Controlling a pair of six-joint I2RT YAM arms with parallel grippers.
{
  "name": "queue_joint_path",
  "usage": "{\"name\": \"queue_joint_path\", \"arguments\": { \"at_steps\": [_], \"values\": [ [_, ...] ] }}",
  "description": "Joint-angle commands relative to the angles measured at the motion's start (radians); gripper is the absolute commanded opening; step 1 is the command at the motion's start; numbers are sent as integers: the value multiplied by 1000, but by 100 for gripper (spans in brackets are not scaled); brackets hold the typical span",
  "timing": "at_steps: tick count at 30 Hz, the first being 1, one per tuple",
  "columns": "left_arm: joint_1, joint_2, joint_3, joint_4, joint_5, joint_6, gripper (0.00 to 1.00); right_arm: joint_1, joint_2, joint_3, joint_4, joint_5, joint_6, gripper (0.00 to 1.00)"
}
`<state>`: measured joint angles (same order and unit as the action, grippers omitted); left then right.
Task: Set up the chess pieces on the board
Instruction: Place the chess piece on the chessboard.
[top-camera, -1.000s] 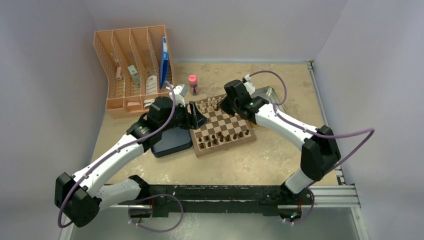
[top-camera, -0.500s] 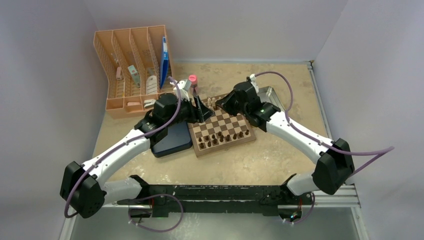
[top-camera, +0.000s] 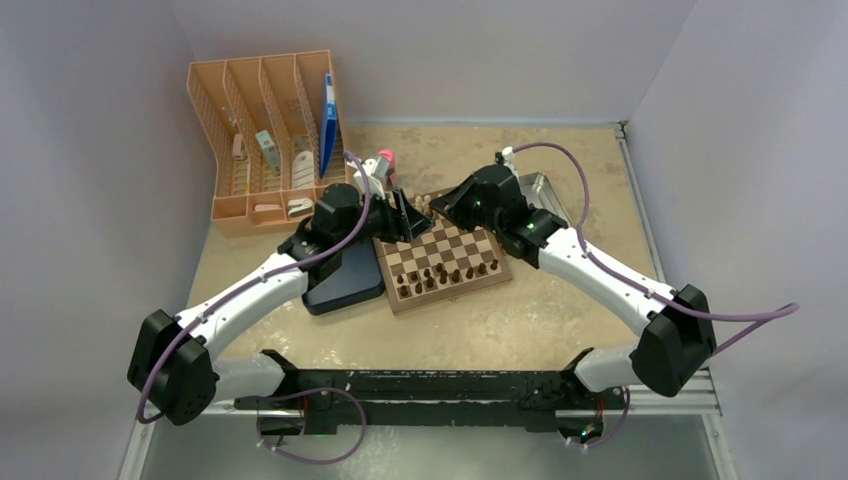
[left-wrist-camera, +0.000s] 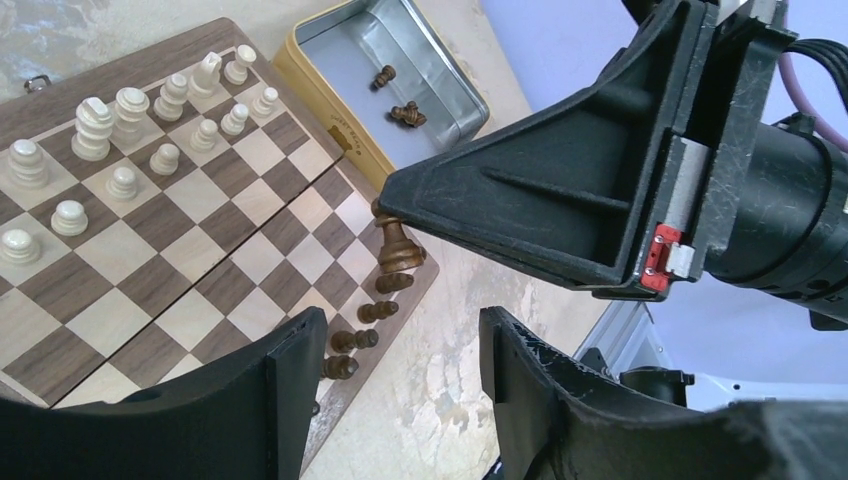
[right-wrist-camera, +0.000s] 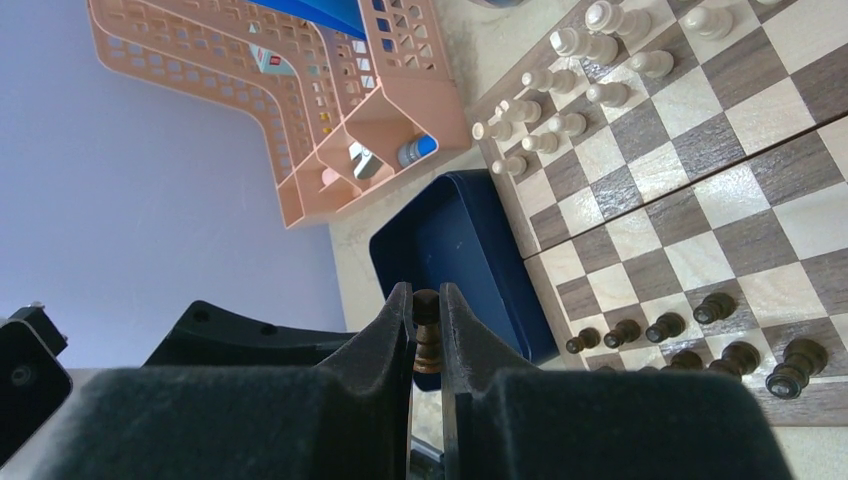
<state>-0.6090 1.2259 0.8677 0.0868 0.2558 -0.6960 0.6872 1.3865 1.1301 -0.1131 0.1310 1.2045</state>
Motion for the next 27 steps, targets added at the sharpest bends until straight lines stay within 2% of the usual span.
{"name": "queue_joint_path", "arguments": {
  "at_steps": [1, 21, 27],
  "values": [
    [0, 7, 37, 66, -14, 2, 56, 4, -44, -10, 45, -19, -12, 4],
    [1, 44, 25, 114, 17, 0, 50, 5, -54, -64, 108, -80, -11, 4],
    [2, 55, 25, 124, 26, 1, 40, 5, -60, -86, 140, -95, -12, 5]
  ]
}}
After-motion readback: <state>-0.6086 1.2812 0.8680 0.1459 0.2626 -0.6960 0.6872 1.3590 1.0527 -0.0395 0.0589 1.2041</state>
